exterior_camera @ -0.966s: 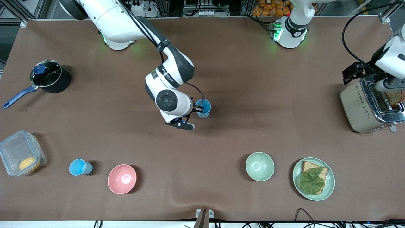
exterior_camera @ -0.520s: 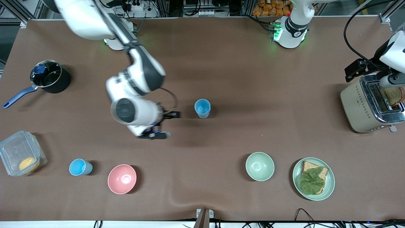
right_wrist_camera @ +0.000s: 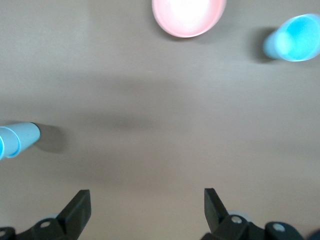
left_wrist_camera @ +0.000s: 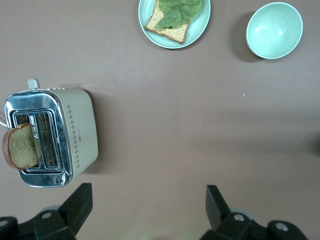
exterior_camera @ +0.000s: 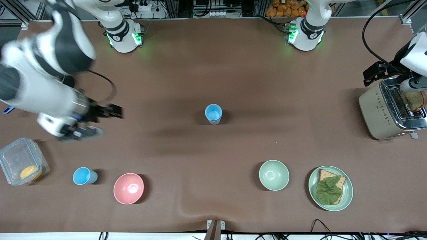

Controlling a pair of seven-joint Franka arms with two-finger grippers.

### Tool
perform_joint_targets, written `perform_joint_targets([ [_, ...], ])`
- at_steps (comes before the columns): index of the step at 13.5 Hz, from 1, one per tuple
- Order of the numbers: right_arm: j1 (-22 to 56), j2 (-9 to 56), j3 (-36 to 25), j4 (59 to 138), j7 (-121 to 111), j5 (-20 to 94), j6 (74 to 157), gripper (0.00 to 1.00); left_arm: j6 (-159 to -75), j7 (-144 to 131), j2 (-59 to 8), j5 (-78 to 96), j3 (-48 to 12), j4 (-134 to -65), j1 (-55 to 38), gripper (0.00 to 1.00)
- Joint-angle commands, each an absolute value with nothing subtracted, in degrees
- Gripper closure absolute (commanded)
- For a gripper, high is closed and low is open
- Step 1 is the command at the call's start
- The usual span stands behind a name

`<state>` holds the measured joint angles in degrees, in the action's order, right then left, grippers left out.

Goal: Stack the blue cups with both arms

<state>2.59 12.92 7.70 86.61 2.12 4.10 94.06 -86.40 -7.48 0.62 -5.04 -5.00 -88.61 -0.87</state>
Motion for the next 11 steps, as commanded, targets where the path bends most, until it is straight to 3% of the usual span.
perform_joint_targets([
  [1, 1.14, 3.79, 3.54, 93.43, -1.05, 3.34, 93.53, 0.0, -85.61, -7.12, 1.58, -4.22, -4.57, -88.77, -1.23, 0.0],
  [4, 0.36, 1.06, -0.07, 93.43, -1.05, 3.34, 91.06, 0.0, -85.17, -7.21, 1.67, -4.22, -5.27, -88.59, -1.5, 0.0],
  [11, -0.09, -0.53, -1.31, 92.46, -5.35, 0.35, 89.74, 0.0, -85.08, -6.86, 1.85, -4.13, -4.57, -88.59, -0.53, 0.0],
])
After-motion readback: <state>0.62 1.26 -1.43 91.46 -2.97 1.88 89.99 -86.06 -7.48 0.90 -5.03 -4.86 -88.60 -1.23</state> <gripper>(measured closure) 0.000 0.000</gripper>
